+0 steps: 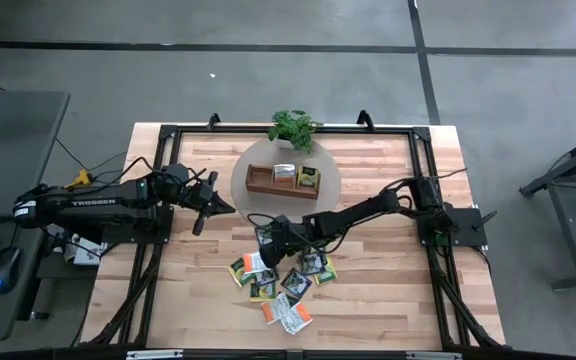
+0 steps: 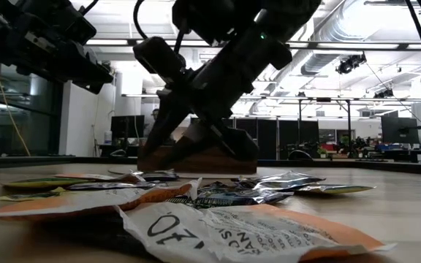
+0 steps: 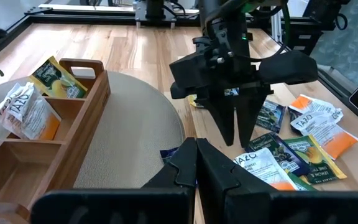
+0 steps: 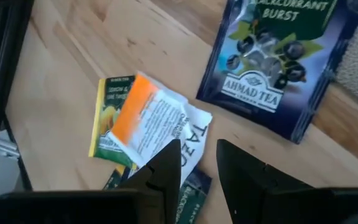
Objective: Pick & Place Tea
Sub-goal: Put the top white tea bag into the middle section of the wooden organizer
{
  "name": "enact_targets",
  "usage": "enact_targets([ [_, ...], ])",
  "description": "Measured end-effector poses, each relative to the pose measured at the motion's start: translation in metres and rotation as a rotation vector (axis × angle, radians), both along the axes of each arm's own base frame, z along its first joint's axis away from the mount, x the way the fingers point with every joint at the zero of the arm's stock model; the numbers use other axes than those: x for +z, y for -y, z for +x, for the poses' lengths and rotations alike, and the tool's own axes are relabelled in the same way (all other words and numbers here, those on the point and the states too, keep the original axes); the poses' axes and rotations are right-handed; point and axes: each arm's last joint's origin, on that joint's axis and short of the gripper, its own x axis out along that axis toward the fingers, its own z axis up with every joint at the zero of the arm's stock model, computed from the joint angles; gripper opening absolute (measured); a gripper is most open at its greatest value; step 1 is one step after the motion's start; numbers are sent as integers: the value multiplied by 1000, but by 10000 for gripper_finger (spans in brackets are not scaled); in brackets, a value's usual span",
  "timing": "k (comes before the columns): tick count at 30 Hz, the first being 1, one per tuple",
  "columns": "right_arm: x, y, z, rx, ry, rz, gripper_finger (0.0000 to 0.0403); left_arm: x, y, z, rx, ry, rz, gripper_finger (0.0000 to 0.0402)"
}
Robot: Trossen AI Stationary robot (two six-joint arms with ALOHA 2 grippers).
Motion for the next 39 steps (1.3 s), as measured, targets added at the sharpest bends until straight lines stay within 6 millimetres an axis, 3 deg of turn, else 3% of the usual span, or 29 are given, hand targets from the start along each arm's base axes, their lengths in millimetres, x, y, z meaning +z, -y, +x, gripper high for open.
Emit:
enact_targets([
  [8, -9, 0, 3, 24, -1, 3, 109, 0, 0, 0, 0, 0, 0, 0],
  [18, -9, 0, 2, 4, -8, 17, 217, 0, 0, 0, 0, 0, 0, 0],
  [22, -8, 0, 3, -8, -8, 38, 242, 0, 0, 0, 0, 0, 0, 0],
  [39, -9, -1, 28, 56, -16, 147, 248, 0, 0, 0, 0, 0, 0, 0],
])
